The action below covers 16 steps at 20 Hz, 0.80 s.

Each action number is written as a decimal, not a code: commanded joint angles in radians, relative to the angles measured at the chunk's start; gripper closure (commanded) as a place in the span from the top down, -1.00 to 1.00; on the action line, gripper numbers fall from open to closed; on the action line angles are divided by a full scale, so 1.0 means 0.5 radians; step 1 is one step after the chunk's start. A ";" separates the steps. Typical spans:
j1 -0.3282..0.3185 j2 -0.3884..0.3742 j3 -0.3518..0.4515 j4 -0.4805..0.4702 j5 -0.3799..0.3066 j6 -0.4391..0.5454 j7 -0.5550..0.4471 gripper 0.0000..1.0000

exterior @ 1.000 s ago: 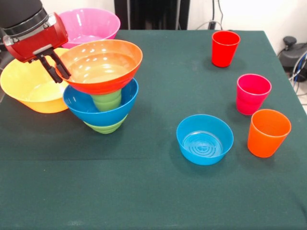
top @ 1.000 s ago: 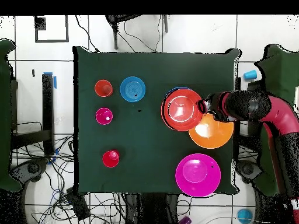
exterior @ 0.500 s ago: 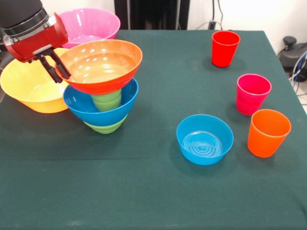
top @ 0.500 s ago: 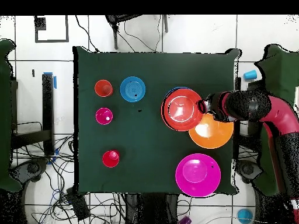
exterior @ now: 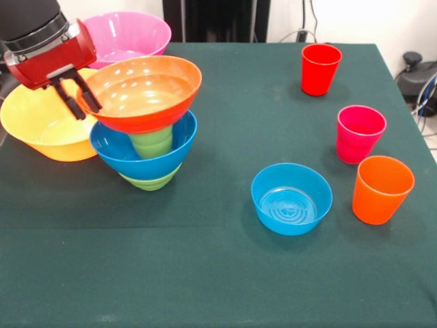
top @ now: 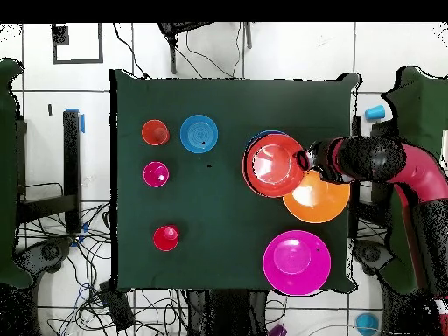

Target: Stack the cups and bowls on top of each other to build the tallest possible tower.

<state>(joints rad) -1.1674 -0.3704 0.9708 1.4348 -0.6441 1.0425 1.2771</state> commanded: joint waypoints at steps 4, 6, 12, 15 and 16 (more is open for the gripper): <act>0.147 0.132 -0.279 -0.028 -0.395 -0.208 -0.389 1.00; 0.142 0.137 -0.272 -0.027 -0.388 -0.215 -0.386 1.00; 0.154 0.128 -0.287 -0.030 -0.393 -0.211 -0.399 1.00; 0.154 0.128 -0.289 -0.035 -0.389 -0.218 -0.400 1.00; 0.152 0.129 -0.286 -0.034 -0.386 -0.225 -0.398 1.00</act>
<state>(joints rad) -1.1561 -0.3419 0.9108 1.4345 -0.7444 0.9677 1.2771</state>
